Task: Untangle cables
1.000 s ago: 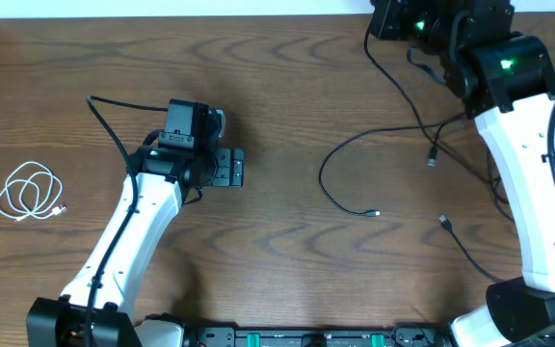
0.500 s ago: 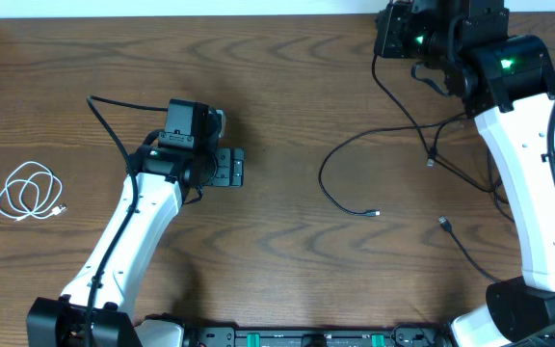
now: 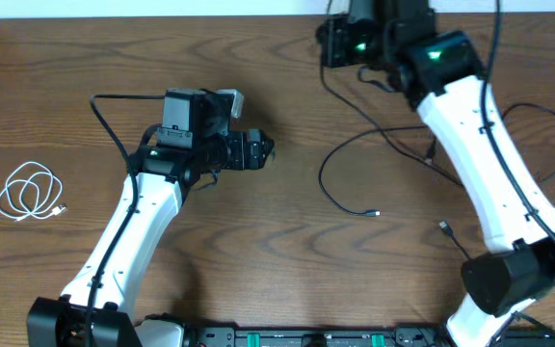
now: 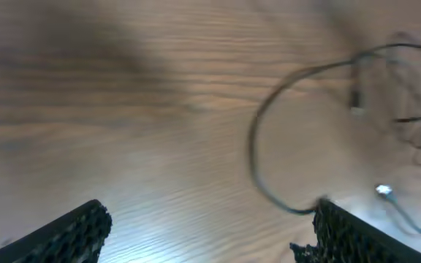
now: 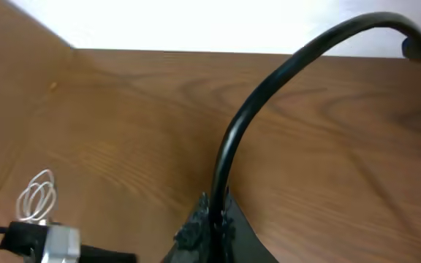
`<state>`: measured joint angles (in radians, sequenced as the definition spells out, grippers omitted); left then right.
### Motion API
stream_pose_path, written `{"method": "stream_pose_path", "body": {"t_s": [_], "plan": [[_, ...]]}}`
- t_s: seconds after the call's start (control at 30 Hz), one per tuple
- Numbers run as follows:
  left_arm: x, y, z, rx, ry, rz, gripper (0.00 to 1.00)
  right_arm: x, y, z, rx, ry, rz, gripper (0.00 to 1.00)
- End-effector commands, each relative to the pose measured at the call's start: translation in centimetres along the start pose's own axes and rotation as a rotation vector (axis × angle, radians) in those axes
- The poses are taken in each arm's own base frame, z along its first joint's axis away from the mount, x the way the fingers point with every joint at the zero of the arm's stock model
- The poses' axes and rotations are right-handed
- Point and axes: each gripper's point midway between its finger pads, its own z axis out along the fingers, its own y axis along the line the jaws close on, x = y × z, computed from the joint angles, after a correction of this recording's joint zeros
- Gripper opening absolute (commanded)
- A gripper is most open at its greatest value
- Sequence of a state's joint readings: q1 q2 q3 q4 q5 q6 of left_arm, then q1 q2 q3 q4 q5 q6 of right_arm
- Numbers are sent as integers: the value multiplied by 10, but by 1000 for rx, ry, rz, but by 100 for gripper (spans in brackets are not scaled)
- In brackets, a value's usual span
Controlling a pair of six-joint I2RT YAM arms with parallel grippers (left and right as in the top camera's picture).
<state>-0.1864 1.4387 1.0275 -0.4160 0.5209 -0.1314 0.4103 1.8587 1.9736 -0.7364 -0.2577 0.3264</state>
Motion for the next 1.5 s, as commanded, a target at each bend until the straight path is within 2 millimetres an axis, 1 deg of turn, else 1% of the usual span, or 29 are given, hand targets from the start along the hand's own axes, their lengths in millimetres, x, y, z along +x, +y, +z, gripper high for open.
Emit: {"method": "stream_pose_path", "body": {"t_s": [0.0,0.07,0.1,0.13,0.17,0.27,0.33,0.47,0.5,0.53,0.6,0.73,0.8,0.87,1.03,1.17,1.33,1.37,1.4,1.47], "plan": [[-7,-29,-4,141,-18,-9,89,-12,23,-5,-67,-47,-10,1],[-14,-36,-3,157,-42,-38,89,-16,33,-4,-91,-67,-1,1],[-21,-45,-2,178,-67,-44,89,-17,37,-4,-101,-75,-6,1],[-23,-49,-1,189,-77,-44,89,-19,40,-4,-107,-82,-3,1],[-29,-61,0,215,-99,-37,89,-21,43,-4,-118,-93,7,1],[-39,-87,0,277,-148,-6,89,-25,45,-5,-127,-107,28,1],[-48,-114,-1,337,-202,70,89,-28,47,-5,-138,-118,46,1],[-59,-141,-6,398,-275,145,89,-29,49,-5,-150,-117,59,1],[-61,-144,-7,402,-288,154,89,-28,51,-6,-160,-114,57,1],[-65,-144,-8,398,-308,158,89,-27,53,-6,-173,-108,56,1],[-69,-138,-7,359,-329,148,89,-27,54,-6,-175,-107,56,1],[-82,-118,-5,241,-393,116,89,-27,57,-7,-196,-102,61,1],[-90,-105,-5,165,-433,96,89,-25,62,-8,-222,-94,57,1],[-95,-97,-5,121,-459,84,89,-24,64,-8,-234,-88,56,1],[-105,-103,-10,145,-506,92,89,-24,65,-8,-240,-85,56,1],[-114,-109,-16,172,-548,82,89,-22,70,-9,-267,-70,61,1],[-115,-110,-17,182,-550,58,89,-19,76,-11,-304,-53,57,1],[-115,-110,-17,183,-549,58,84,-19,76,-11,-307,-52,56,1],[-114,-110,-17,184,-548,59,68,-18,77,-11,-310,-51,56,1],[-114,-110,-16,184,-548,59,53,-17,80,-12,-326,-43,56,1]]}}
